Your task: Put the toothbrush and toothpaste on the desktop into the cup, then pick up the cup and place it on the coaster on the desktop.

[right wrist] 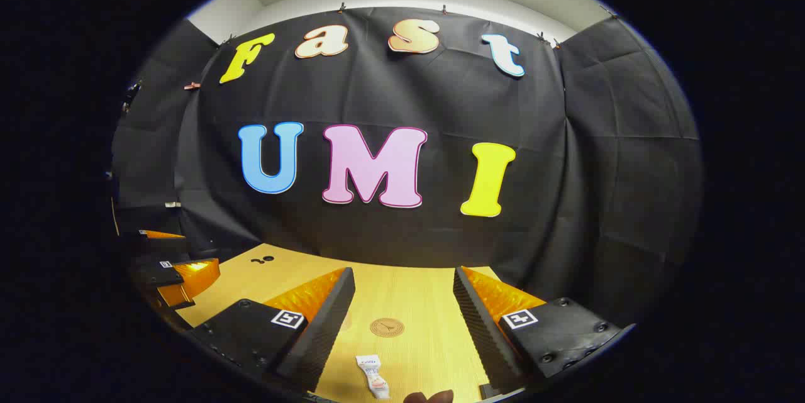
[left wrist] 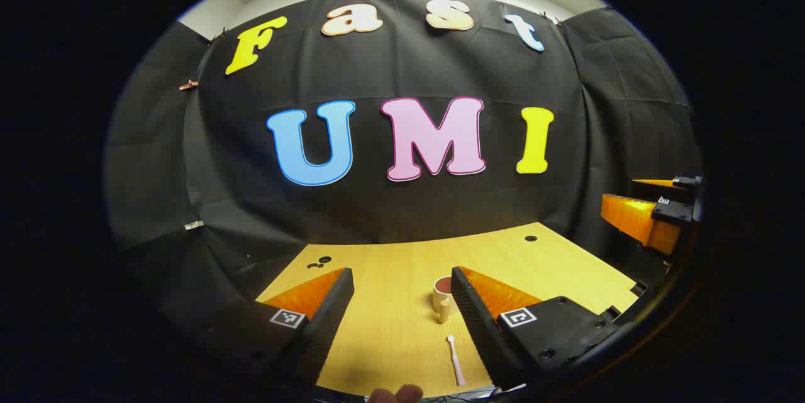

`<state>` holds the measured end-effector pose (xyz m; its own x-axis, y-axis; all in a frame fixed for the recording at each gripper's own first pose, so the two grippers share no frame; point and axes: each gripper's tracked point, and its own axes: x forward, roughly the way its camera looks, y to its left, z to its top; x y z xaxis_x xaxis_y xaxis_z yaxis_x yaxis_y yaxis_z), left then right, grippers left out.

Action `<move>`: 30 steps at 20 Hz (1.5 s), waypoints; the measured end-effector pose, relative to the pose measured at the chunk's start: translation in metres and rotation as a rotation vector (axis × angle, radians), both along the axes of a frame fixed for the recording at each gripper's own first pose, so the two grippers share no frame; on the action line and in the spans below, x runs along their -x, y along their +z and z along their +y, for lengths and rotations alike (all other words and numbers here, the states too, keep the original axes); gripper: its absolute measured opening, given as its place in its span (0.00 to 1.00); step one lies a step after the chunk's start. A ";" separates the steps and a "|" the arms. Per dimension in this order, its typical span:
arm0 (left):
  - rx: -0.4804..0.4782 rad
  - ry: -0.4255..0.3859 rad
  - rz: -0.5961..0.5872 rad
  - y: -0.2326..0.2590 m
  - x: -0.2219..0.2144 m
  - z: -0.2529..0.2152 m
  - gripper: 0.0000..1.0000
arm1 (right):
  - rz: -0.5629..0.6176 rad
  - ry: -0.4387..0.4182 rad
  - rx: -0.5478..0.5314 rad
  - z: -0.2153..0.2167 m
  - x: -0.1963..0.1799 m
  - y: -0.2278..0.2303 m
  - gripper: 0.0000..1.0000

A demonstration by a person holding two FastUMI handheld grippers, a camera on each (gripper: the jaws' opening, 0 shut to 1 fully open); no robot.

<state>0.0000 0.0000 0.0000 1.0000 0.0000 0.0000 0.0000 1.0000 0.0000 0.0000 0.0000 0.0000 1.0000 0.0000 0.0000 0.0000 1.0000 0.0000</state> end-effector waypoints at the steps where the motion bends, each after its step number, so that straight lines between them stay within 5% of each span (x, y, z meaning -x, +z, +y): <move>1: -0.001 -0.004 0.000 -0.001 0.000 0.000 0.96 | -0.001 -0.001 0.000 0.001 0.000 0.002 0.97; 17: -0.018 -0.056 0.017 -0.016 -0.006 0.001 0.96 | 0.065 -0.012 0.026 0.015 0.008 -0.025 0.97; 30: 0.000 -0.013 0.244 -0.115 -0.030 0.000 0.97 | 0.760 0.148 0.094 0.044 0.000 -0.257 0.97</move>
